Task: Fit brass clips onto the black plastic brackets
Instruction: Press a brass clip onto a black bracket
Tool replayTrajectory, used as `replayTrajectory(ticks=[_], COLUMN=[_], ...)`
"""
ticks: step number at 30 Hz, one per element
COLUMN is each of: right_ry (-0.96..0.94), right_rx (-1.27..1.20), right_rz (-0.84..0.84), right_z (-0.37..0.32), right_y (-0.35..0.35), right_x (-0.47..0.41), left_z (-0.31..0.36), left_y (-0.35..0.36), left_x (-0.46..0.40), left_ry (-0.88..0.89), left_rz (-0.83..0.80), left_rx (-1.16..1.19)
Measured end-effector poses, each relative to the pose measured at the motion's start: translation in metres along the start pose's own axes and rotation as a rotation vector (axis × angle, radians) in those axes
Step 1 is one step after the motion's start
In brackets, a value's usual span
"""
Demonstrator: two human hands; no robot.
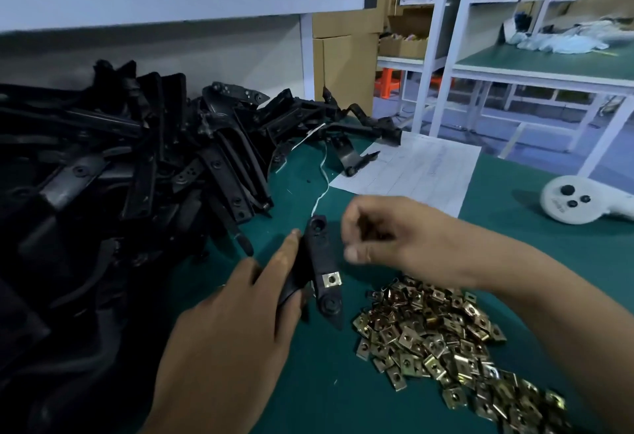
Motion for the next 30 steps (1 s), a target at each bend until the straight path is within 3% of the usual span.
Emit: replayTrajectory(ticks=[4, 10, 16, 30], right_ry=[-0.097, -0.088, -0.043, 0.009], right_rx=[-0.419, -0.98, -0.893, -0.759], right_rz=[0.237, 0.223, 0.113, 0.096], right_z=[0.001, -0.006, -0.012, -0.017], right_y=[-0.012, 0.006, 0.026, 0.017], right_x=[-0.002, -0.006, -0.006, 0.0], left_z=[-0.003, -0.008, -0.01, -0.006], left_y=[-0.001, -0.006, -0.007, -0.007], left_x=[0.001, 0.004, 0.005, 0.008], left_ry=[-0.048, -0.142, -0.192, -0.092], left_rz=[-0.009, 0.023, 0.018, -0.028], left_rx=[0.004, 0.091, 0.111, 0.066])
Point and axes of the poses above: each hand's wrist, its own x-axis away from the middle knuckle, its own y-axis out of the palm, z = x × y, the point moved 4 cm from there along -x, towards the middle knuckle, and after that the axes turned 12 degrees about -x, right-handed, at the moved point
